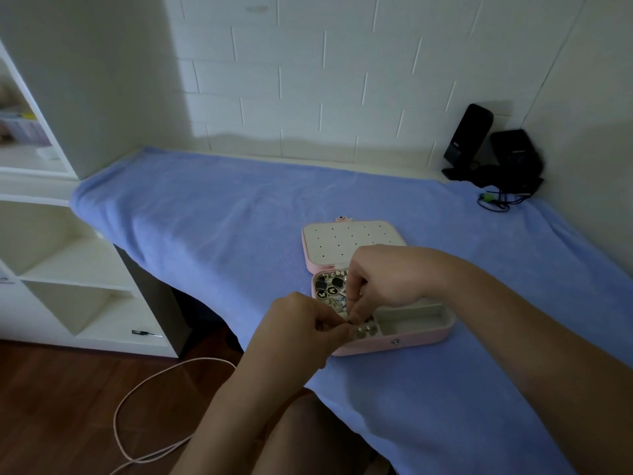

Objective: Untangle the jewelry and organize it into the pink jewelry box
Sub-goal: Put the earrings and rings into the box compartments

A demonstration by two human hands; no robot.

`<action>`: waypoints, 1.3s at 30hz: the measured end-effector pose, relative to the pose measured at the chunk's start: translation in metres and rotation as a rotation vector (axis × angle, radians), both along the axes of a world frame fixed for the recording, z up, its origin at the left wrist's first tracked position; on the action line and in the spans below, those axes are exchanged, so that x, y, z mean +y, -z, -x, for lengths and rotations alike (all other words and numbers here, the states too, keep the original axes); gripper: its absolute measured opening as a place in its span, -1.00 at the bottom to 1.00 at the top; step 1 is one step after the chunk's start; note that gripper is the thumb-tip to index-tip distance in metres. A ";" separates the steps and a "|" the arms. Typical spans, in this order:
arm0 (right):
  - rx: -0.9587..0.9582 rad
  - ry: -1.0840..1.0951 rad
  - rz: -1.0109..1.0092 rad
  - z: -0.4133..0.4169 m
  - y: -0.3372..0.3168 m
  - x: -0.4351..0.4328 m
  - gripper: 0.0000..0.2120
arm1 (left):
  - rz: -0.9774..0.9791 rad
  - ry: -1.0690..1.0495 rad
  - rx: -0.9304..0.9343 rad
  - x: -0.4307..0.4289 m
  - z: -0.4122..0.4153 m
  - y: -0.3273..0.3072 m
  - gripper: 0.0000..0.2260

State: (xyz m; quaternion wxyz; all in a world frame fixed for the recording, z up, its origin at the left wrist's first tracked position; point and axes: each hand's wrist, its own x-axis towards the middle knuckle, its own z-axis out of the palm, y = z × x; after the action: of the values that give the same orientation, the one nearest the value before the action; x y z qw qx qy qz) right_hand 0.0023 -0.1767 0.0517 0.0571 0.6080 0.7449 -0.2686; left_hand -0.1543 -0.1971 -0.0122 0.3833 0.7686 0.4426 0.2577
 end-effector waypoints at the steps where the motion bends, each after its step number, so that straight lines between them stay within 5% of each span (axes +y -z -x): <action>1: 0.001 -0.001 -0.008 0.000 0.000 0.000 -0.97 | -0.017 -0.003 0.008 0.000 0.000 0.001 -0.89; 18: -0.052 -0.003 -0.118 0.006 0.002 0.000 -0.86 | -0.192 0.054 0.069 0.007 0.008 -0.002 -0.94; 31: 0.290 0.237 -0.411 -0.068 0.002 -0.021 -0.94 | -0.273 0.077 0.194 0.011 0.000 -0.001 -0.88; 39: 0.072 0.438 -0.427 -0.130 0.031 -0.039 -0.70 | -0.232 0.084 0.229 0.008 -0.004 -0.003 -0.75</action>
State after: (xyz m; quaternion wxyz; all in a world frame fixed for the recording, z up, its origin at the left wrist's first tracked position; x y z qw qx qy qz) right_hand 0.1325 -0.2159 0.0206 -0.1577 0.7425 0.6373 -0.1330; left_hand -0.1501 -0.1894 -0.0092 0.2493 0.8499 0.4183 0.2015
